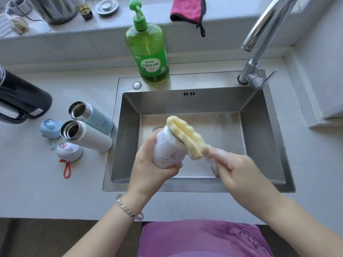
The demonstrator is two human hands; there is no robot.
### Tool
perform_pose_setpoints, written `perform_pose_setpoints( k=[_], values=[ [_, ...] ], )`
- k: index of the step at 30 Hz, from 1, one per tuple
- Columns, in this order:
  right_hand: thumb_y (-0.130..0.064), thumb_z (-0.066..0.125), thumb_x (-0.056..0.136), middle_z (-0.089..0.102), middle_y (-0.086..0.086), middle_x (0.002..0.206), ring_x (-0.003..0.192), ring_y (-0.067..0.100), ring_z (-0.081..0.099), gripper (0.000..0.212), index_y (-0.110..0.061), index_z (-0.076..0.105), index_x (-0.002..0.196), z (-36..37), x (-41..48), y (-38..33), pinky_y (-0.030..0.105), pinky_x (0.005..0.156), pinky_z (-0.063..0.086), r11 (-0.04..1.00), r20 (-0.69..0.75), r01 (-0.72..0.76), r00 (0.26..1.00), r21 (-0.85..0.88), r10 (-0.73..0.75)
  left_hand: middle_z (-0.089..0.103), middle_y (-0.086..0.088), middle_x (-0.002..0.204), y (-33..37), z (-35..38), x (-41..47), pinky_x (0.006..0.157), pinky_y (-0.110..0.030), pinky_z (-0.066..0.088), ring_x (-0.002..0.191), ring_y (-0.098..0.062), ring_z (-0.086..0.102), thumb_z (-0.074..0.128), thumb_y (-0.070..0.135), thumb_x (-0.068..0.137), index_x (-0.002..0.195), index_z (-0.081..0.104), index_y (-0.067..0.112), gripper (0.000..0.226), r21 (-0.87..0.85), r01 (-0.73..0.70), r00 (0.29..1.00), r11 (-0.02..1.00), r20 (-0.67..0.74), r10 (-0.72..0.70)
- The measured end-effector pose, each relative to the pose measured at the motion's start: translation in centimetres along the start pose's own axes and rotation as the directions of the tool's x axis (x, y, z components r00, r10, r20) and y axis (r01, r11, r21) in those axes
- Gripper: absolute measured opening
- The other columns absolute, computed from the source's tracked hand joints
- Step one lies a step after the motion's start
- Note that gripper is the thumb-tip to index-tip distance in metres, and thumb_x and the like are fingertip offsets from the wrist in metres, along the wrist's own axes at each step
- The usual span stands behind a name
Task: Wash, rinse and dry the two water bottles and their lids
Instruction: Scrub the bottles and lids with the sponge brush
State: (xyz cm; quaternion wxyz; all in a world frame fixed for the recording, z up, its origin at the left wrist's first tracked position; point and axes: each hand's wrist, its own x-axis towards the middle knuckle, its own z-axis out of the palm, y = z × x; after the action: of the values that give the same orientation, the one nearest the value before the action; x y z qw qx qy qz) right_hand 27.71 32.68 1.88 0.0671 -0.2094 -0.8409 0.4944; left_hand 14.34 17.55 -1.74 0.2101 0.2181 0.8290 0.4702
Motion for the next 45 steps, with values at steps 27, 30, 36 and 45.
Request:
perform_pose_setpoints(
  k=[27, 30, 36, 45],
  values=[
    [-0.012, 0.052, 0.092, 0.031, -0.005, 0.053, 0.049, 0.011, 0.025, 0.033, -0.042, 0.066, 0.096, 1.1, 0.3, -1.1, 0.024, 0.046, 0.022, 0.944, -0.026, -0.176, 0.981, 0.278, 0.190, 0.055, 0.018, 0.107, 0.2, -0.3, 0.2, 0.074, -0.023, 0.052, 0.094, -0.004, 0.055, 0.086, 0.016, 0.055, 0.117, 0.044, 0.052, 0.083, 0.021, -0.021, 0.999, 1.000, 0.041, 0.020],
    [-0.010, 0.051, 0.093, 0.030, -0.007, 0.052, 0.049, 0.011, 0.025, 0.035, -0.040, 0.066, 0.102, 1.1, 0.4, -1.2, 0.024, 0.045, 0.022, 0.941, -0.012, -0.185, 0.980, 0.284, 0.197, 0.055, 0.019, 0.106, 0.3, -0.2, 0.3, 0.071, -0.016, 0.048, 0.091, -0.001, 0.054, 0.085, 0.017, 0.056, 0.114, 0.043, 0.056, 0.082, 0.019, 0.001, 1.000, 1.000, 0.030, -0.002],
    [-0.010, 0.050, 0.093, 0.031, -0.009, 0.048, 0.046, 0.007, 0.024, 0.034, -0.039, 0.067, 0.099, 0.9, 0.5, -1.4, 0.018, 0.044, 0.022, 0.927, 0.009, -0.209, 0.976, 0.311, 0.217, 0.054, 0.020, 0.105, 0.4, -0.7, 0.5, 0.071, -0.021, 0.049, 0.091, 0.002, 0.053, 0.084, 0.017, 0.057, 0.111, 0.042, 0.058, 0.080, 0.034, 0.006, 0.999, 0.999, 0.039, -0.007],
    [-0.010, 0.050, 0.093, 0.031, -0.009, 0.050, 0.050, 0.009, 0.026, 0.038, -0.044, 0.066, 0.094, 0.9, 0.3, -1.4, 0.020, 0.047, 0.024, 0.938, 0.019, -0.184, 0.982, 0.294, 0.187, 0.055, 0.015, 0.107, 0.2, -0.7, 1.0, 0.072, -0.021, 0.047, 0.095, -0.010, 0.055, 0.084, 0.019, 0.058, 0.109, 0.043, 0.058, 0.076, 0.007, 0.057, 0.998, 0.998, -0.011, -0.057]
  ],
)
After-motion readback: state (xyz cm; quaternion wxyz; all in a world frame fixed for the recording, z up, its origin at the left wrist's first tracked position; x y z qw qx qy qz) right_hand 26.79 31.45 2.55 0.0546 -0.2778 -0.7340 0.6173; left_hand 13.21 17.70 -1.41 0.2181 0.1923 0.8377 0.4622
